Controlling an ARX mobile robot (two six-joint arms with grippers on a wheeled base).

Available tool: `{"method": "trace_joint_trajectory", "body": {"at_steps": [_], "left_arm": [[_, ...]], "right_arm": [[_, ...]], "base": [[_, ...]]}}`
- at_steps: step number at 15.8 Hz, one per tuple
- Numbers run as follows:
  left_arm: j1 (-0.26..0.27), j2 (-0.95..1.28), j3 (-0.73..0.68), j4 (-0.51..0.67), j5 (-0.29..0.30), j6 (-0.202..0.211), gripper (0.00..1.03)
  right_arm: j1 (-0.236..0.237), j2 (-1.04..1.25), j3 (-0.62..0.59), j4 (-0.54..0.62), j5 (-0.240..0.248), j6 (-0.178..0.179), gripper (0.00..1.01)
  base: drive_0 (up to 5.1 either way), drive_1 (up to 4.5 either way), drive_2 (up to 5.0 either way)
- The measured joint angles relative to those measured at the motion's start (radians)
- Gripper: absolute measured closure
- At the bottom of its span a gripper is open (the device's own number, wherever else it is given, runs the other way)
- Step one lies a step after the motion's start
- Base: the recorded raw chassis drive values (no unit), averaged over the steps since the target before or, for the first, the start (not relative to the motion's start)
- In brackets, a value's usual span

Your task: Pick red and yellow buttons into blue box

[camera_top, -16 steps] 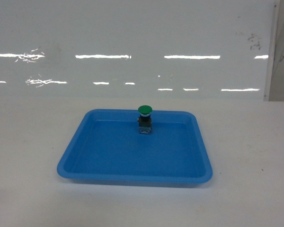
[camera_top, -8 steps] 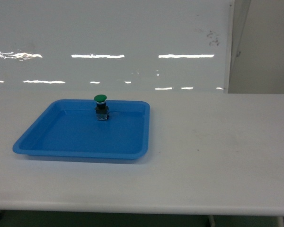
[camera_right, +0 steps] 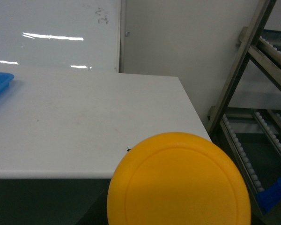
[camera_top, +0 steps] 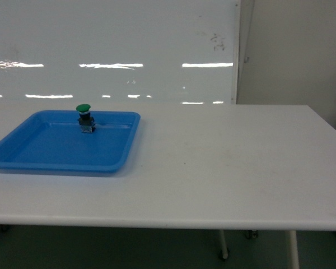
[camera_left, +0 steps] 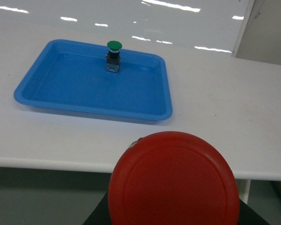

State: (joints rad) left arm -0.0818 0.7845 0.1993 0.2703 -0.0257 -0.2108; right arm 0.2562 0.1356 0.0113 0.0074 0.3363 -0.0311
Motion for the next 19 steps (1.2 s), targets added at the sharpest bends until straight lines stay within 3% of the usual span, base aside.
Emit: {"method": "trace_joint_trajectory", "body": {"at_steps": [19], "left_arm": [[0.0, 0.0, 0.0, 0.0, 0.001, 0.0, 0.79]], "right_arm": [[0.0, 0.0, 0.0, 0.0, 0.0, 0.0, 0.76]], "base": [[4.8, -3.38, -1.4]]}}
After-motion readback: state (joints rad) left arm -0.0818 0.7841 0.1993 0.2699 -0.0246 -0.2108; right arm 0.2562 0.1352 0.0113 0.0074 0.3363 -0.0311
